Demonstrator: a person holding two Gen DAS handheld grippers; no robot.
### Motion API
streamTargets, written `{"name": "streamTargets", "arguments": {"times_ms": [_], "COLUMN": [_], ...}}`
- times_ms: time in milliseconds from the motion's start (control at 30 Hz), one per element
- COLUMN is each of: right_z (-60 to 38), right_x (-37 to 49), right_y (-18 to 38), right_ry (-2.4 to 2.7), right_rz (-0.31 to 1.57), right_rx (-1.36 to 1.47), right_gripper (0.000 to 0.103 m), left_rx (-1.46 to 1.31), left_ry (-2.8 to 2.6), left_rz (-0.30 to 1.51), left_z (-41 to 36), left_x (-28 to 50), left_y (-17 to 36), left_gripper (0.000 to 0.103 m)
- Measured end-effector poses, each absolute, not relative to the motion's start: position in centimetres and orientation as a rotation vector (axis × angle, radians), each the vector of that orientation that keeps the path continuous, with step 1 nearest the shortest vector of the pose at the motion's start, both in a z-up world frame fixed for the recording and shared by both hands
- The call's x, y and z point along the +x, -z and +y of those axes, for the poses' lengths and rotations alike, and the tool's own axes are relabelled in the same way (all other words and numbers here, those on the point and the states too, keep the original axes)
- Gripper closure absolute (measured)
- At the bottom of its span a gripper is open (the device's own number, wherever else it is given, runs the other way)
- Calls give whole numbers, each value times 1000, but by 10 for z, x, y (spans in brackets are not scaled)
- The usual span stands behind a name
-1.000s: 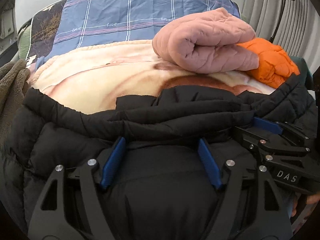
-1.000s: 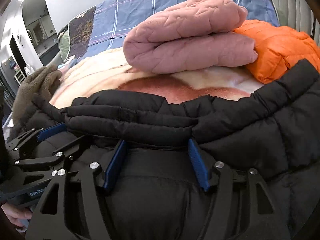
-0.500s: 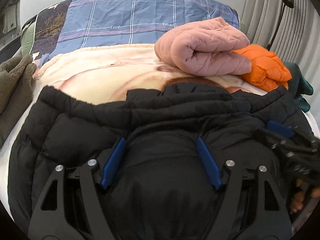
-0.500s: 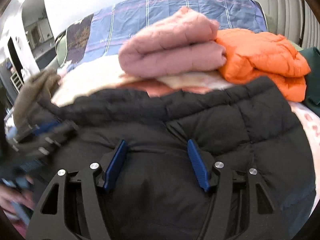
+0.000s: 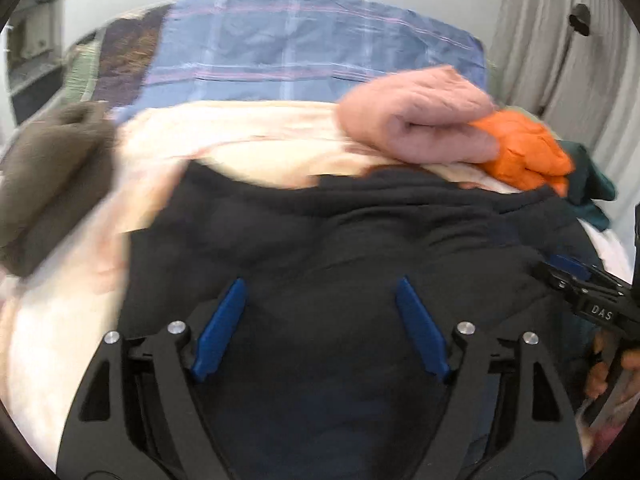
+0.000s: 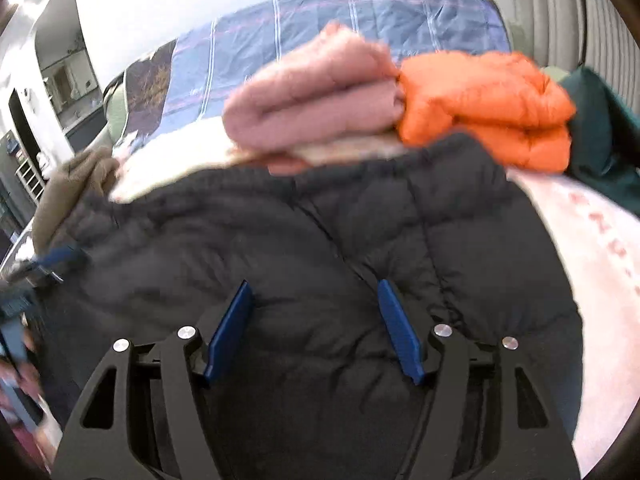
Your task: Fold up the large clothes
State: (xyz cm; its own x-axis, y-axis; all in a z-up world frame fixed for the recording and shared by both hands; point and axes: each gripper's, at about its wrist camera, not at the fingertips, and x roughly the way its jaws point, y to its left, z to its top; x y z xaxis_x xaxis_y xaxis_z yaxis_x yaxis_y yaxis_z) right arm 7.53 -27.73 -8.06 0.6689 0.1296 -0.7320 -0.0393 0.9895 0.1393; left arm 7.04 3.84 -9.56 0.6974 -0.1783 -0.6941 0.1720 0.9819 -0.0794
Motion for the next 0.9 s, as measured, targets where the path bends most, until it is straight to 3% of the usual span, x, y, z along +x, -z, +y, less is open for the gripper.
{"name": "streamTargets", "arguments": {"times_ms": [133,400,467,600,767,900], "right_z": [-259,-253,-246,-218,-191,-178], "right_x": [75,62,70,99,146,171], "right_y": [75,32,26,17,25,66], "right_ry": [-60,-190,-208,-248,-278,-282], "right_rz": [818,788,794,808,886,962], "right_rx": [19,176,196,173,168,126], "right_gripper": [34,34,42,48,51,51], "left_rx": [-54,-165,-182,-283,-359,-382], "left_ry": [222,199,134,188,283,357], "left_rz": [794,718,773,839,873,896], "left_z": [64,118,140,166,175,172], "left_x": [69,32,36,34,44,55], "left_y": [124,84,93,112,126,138], "left_gripper": [22,21,21,21,21,19]}}
